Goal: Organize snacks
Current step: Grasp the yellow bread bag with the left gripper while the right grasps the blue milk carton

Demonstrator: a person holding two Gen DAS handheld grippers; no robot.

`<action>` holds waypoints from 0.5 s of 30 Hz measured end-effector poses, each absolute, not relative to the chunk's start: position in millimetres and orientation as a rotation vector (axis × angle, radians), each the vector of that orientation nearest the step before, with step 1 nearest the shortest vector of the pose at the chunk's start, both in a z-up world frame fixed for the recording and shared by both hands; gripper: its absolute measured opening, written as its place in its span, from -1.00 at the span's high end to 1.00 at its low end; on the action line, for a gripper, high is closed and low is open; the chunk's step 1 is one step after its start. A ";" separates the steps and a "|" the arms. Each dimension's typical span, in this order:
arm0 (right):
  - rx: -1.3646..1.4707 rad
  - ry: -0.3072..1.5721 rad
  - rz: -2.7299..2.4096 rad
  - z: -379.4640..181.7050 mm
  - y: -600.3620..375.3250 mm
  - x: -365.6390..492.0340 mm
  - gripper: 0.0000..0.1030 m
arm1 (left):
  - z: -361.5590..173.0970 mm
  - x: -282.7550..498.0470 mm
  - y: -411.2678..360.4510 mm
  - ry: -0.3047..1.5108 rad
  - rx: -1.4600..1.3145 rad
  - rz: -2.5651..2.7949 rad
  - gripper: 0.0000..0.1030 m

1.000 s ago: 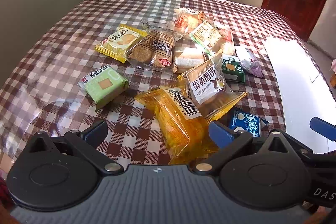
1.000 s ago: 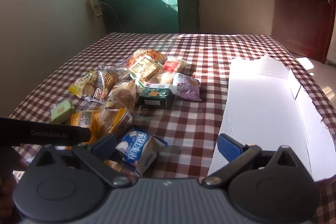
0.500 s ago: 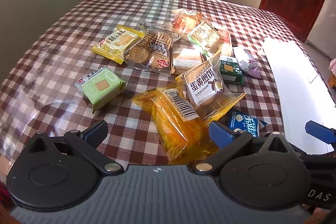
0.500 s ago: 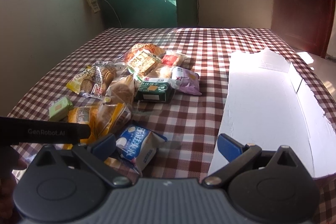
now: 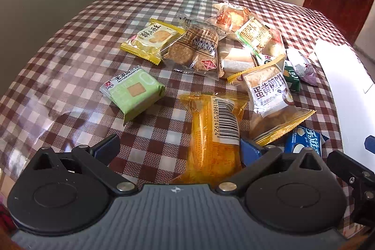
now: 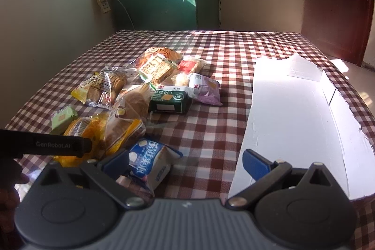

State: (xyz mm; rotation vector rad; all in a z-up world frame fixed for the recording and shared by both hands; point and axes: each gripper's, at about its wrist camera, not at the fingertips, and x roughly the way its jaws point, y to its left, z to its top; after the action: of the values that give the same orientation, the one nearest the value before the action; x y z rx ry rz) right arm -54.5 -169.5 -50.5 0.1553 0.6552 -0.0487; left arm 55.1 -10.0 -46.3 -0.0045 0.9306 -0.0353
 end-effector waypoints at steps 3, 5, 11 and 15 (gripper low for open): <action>0.114 0.666 -0.028 -55.1 -162.8 -49.3 -0.97 | -52.1 58.1 -12.8 0.929 0.026 -0.058 -1.00; 0.089 0.666 -0.001 -57.7 -158.9 -45.3 -0.97 | -55.8 58.8 -16.2 0.924 0.053 -0.074 -1.00; 0.023 0.678 0.050 -65.5 -147.9 -28.1 -0.97 | -63.7 60.5 -23.1 0.884 0.091 -0.123 -0.96; 0.053 0.701 0.073 -72.8 -145.7 -16.7 -0.96 | -65.0 58.0 -29.3 0.855 0.097 -0.156 -0.51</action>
State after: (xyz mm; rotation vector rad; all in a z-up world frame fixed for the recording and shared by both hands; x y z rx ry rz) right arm -16.7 -145.7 -72.8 0.0528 0.7008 0.0730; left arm 58.0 -29.3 -65.0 0.0965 0.8546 -0.1559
